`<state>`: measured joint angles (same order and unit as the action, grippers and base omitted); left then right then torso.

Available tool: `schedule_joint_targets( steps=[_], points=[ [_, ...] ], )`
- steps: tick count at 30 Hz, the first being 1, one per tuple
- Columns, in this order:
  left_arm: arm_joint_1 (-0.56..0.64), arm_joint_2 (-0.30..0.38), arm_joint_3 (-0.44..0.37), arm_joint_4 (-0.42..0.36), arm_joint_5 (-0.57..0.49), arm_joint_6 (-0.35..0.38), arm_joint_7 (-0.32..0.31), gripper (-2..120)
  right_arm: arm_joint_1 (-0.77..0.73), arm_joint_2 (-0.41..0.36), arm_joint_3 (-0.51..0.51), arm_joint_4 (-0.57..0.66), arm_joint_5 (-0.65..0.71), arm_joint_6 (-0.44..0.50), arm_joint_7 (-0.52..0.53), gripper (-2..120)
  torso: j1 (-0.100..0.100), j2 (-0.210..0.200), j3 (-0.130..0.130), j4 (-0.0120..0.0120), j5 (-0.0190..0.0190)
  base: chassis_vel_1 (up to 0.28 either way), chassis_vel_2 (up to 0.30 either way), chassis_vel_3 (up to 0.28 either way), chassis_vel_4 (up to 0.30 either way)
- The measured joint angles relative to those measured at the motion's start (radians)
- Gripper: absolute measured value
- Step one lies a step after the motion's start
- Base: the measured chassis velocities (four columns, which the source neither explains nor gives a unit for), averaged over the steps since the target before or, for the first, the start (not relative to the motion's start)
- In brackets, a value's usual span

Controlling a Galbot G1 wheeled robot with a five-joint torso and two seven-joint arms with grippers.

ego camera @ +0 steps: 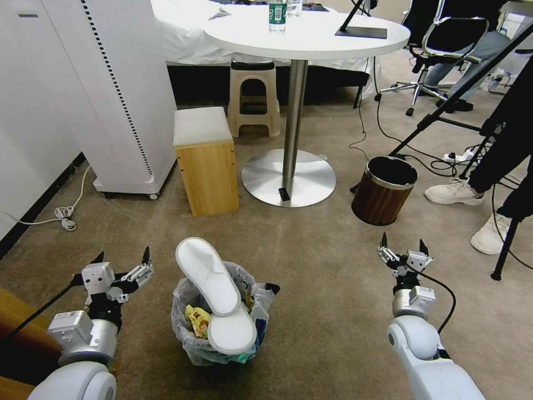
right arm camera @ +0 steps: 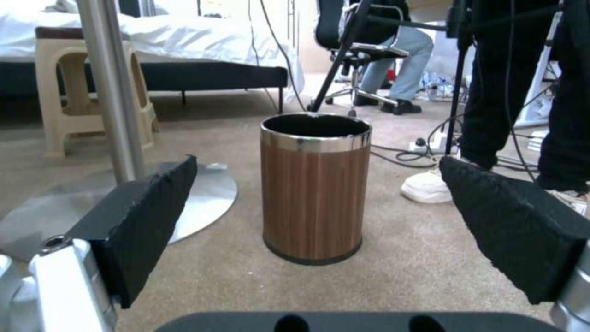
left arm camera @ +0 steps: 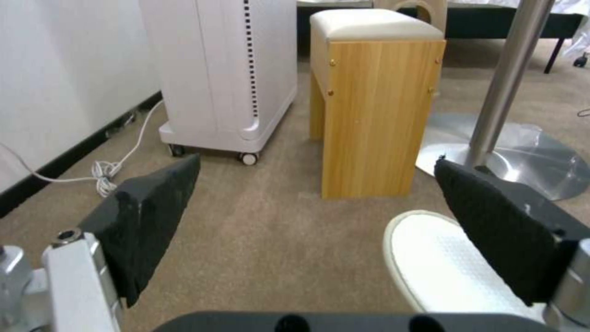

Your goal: Pick up the trash bin and place the garbage on the floor into it.

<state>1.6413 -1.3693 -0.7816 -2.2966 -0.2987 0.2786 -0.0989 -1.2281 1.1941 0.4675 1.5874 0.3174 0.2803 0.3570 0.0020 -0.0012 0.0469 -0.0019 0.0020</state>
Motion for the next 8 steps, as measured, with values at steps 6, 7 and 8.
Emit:
schedule_joint_targets(
  steps=[6, 7, 8],
  points=[
    [-0.003, 0.011, -0.004, 0.001, -0.021, 0.02, -0.008, 100, -0.002, -0.005, 0.005, 0.023, 0.007, -0.005, 0.012, 100, 0.0, 0.0, 0.0, 0.0001, -0.0001, 0.0, 0.0, 0.0, 0.0],
    [-0.006, 0.012, -0.003, 0.003, -0.024, 0.023, -0.01, 100, -0.002, -0.005, 0.005, 0.023, 0.009, -0.006, 0.012, 100, 0.0, 0.0, 0.0, 0.0001, 0.0002, 0.0, 0.0, 0.0, 0.0],
    [-0.011, 0.013, -0.002, 0.012, -0.025, 0.013, -0.009, 100, -0.002, -0.005, 0.005, 0.024, 0.009, -0.006, 0.013, 100, 0.0, 0.0, 0.0, 0.0001, 0.0001, 0.0, 0.0, 0.0, 0.0]
  ],
)
